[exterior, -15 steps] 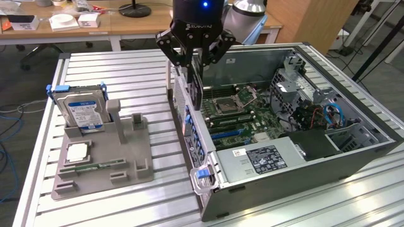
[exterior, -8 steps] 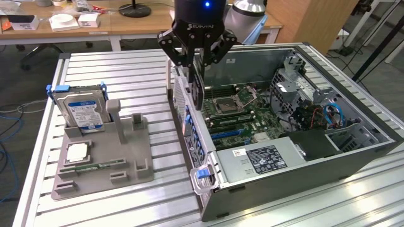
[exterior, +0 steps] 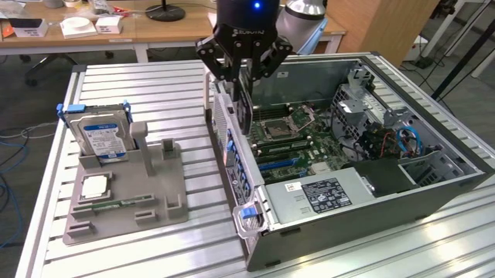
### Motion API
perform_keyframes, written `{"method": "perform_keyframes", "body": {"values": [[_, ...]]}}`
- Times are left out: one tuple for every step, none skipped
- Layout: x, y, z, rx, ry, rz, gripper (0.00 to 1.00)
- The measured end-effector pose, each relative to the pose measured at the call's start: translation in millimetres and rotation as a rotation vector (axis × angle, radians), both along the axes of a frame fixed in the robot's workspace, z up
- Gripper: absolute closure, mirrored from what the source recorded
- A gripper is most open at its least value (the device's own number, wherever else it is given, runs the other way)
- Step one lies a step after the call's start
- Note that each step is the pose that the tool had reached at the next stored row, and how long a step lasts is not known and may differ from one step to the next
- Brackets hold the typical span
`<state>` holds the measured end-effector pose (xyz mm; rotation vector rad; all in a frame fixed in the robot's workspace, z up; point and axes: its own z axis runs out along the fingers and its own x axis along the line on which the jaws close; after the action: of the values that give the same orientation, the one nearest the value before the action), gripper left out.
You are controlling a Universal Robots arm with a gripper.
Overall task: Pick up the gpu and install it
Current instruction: 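Pick up the gpu and move the gpu toward the slot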
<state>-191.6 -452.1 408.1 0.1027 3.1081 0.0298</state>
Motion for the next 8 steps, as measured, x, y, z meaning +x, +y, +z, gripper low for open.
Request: {"method": "perform_keyframes", "body": {"values": [[0.4, 0.0, 0.0, 0.0000, 0.0000, 0.000, 0.74], [0.9, 0.0, 0.0, 0.0000, 0.0001, 0.000, 0.74], [1.3, 0.0, 0.0, 0.0000, 0.0000, 0.000, 0.74], [1.8, 0.0, 0.0, 0.0000, 0.0000, 0.000, 0.74], [2.2, 0.0, 0.0, 0.0000, 0.0001, 0.000, 0.74], [2.6, 0.0, 0.0, 0.0000, 0.0000, 0.000, 0.74], [3.0, 0.0, 0.0, 0.0000, 0.0000, 0.000, 0.74], [3.4, 0.0, 0.0, 0.0000, 0.0000, 0.000, 0.74]]}}
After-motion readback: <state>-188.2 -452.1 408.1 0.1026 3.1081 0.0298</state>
